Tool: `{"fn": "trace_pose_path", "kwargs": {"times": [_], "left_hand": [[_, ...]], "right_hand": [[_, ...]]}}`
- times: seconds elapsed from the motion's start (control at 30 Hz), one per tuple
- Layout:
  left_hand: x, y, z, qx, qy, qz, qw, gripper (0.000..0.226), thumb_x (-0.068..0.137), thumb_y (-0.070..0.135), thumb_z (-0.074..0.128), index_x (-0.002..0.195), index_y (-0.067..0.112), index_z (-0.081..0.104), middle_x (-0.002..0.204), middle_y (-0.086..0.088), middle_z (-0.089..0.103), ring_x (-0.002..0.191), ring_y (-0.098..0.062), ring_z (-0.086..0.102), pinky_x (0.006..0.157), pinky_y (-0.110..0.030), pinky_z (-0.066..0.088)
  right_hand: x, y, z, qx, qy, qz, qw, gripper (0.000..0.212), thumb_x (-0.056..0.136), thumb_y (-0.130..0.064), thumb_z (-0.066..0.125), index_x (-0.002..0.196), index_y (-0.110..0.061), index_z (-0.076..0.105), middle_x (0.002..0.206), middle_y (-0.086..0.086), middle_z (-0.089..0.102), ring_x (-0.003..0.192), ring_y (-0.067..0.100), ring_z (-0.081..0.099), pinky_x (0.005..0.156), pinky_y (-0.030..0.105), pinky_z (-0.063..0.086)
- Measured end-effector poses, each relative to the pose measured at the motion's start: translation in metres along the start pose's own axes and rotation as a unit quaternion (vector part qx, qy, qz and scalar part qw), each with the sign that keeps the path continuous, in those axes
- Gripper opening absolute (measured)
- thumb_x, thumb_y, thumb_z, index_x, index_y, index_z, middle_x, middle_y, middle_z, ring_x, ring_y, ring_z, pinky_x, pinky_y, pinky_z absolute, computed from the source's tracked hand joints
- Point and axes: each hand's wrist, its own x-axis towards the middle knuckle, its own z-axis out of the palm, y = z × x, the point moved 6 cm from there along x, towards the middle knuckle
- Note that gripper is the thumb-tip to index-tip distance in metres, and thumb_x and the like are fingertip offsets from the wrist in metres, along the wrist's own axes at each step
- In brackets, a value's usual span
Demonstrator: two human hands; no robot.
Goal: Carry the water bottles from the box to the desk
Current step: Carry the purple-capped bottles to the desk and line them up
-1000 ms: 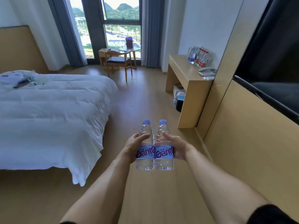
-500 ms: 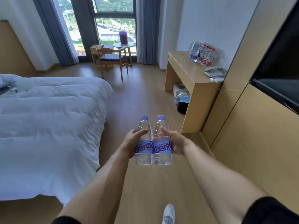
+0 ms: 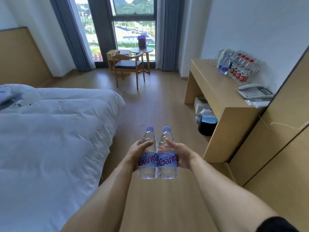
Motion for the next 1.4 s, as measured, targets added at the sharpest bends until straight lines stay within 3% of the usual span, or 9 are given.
{"fn": "trace_pose_path", "kwargs": {"times": [0.3, 0.43, 0.6, 0.77, 0.9, 1.07, 1.17, 1.3, 1.4], "left_hand": [[0.126, 0.063, 0.026, 0.007, 0.0, -0.004, 1.0, 0.043, 0.086, 0.027, 0.078, 0.12, 0.011, 0.056, 0.108, -0.022, 0.067, 0.079, -0.031, 0.071, 0.074, -0.044, 0.062], [0.185, 0.082, 0.039, 0.01, -0.018, -0.011, 1.0, 0.043, 0.086, 0.027, 0.078, 0.12, 0.012, 0.056, 0.112, -0.024, 0.066, 0.084, -0.034, 0.07, 0.084, -0.051, 0.06], [0.276, 0.116, 0.055, 0.016, -0.059, -0.015, 0.998, 0.044, 0.087, 0.025, 0.077, 0.121, 0.008, 0.054, 0.107, -0.024, 0.066, 0.076, -0.031, 0.07, 0.075, -0.046, 0.061], [0.368, 0.162, 0.062, 0.016, -0.103, -0.027, 0.994, 0.05, 0.085, 0.025, 0.08, 0.124, 0.008, 0.055, 0.119, -0.028, 0.066, 0.091, -0.039, 0.07, 0.091, -0.059, 0.057], [0.43, 0.199, 0.069, 0.019, -0.13, -0.029, 0.991, 0.047, 0.085, 0.024, 0.079, 0.124, 0.009, 0.058, 0.112, -0.025, 0.07, 0.083, -0.036, 0.072, 0.081, -0.053, 0.061], [0.488, 0.225, 0.083, 0.031, -0.162, -0.045, 0.985, 0.048, 0.085, 0.025, 0.079, 0.125, 0.008, 0.058, 0.113, -0.026, 0.07, 0.087, -0.038, 0.072, 0.084, -0.056, 0.06], [0.519, 0.237, 0.093, 0.039, -0.176, -0.054, 0.982, 0.051, 0.085, 0.025, 0.08, 0.127, 0.008, 0.057, 0.116, -0.028, 0.069, 0.092, -0.041, 0.071, 0.088, -0.06, 0.057], [0.555, 0.253, 0.11, 0.053, -0.191, -0.064, 0.978, 0.048, 0.085, 0.028, 0.08, 0.123, 0.013, 0.057, 0.113, -0.025, 0.07, 0.082, -0.035, 0.074, 0.07, -0.046, 0.062], [0.586, 0.265, 0.124, 0.07, -0.194, -0.065, 0.976, 0.042, 0.087, 0.029, 0.078, 0.119, 0.015, 0.056, 0.104, -0.022, 0.072, 0.075, -0.031, 0.075, 0.061, -0.04, 0.062]], "right_hand": [[0.092, -0.084, -0.053, 0.022, 0.018, 0.001, 1.0, 0.073, 0.09, -0.048, 0.064, 0.145, -0.003, 0.046, 0.13, 0.02, 0.066, 0.124, 0.039, 0.06, 0.104, 0.052, 0.049], [0.129, -0.116, -0.078, 0.029, 0.038, -0.002, 0.999, 0.07, 0.094, -0.048, 0.061, 0.145, -0.003, 0.046, 0.133, 0.021, 0.063, 0.127, 0.04, 0.057, 0.108, 0.055, 0.045], [0.184, -0.164, -0.109, 0.038, 0.08, -0.003, 0.996, 0.07, 0.095, -0.05, 0.06, 0.145, -0.003, 0.045, 0.133, 0.022, 0.062, 0.121, 0.039, 0.061, 0.109, 0.053, 0.044], [0.244, -0.225, -0.128, 0.062, 0.112, -0.008, 0.992, 0.068, 0.096, -0.051, 0.058, 0.143, -0.003, 0.046, 0.134, 0.022, 0.062, 0.123, 0.037, 0.06, 0.111, 0.053, 0.043], [0.283, -0.269, -0.139, 0.082, 0.133, -0.017, 0.988, 0.067, 0.098, -0.051, 0.055, 0.143, -0.002, 0.046, 0.137, 0.024, 0.059, 0.127, 0.039, 0.057, 0.113, 0.054, 0.041], [0.319, -0.302, -0.16, 0.1, 0.158, -0.026, 0.982, 0.066, 0.095, -0.052, 0.059, 0.137, -0.002, 0.049, 0.131, 0.023, 0.063, 0.115, 0.037, 0.064, 0.107, 0.052, 0.047], [0.338, -0.317, -0.175, 0.105, 0.169, -0.032, 0.979, 0.063, 0.091, -0.053, 0.064, 0.129, -0.003, 0.054, 0.119, 0.019, 0.07, 0.102, 0.033, 0.07, 0.094, 0.047, 0.056], [0.368, -0.335, -0.2, 0.124, 0.137, -0.037, 0.982, 0.051, 0.091, -0.05, 0.064, 0.118, -0.007, 0.061, 0.102, 0.013, 0.076, 0.088, 0.027, 0.075, 0.078, 0.038, 0.062], [0.392, -0.353, -0.224, 0.129, 0.155, -0.057, 0.978, 0.067, 0.078, -0.05, 0.073, 0.127, -0.007, 0.057, 0.103, 0.012, 0.076, 0.088, 0.028, 0.074, 0.078, 0.04, 0.062]]}}
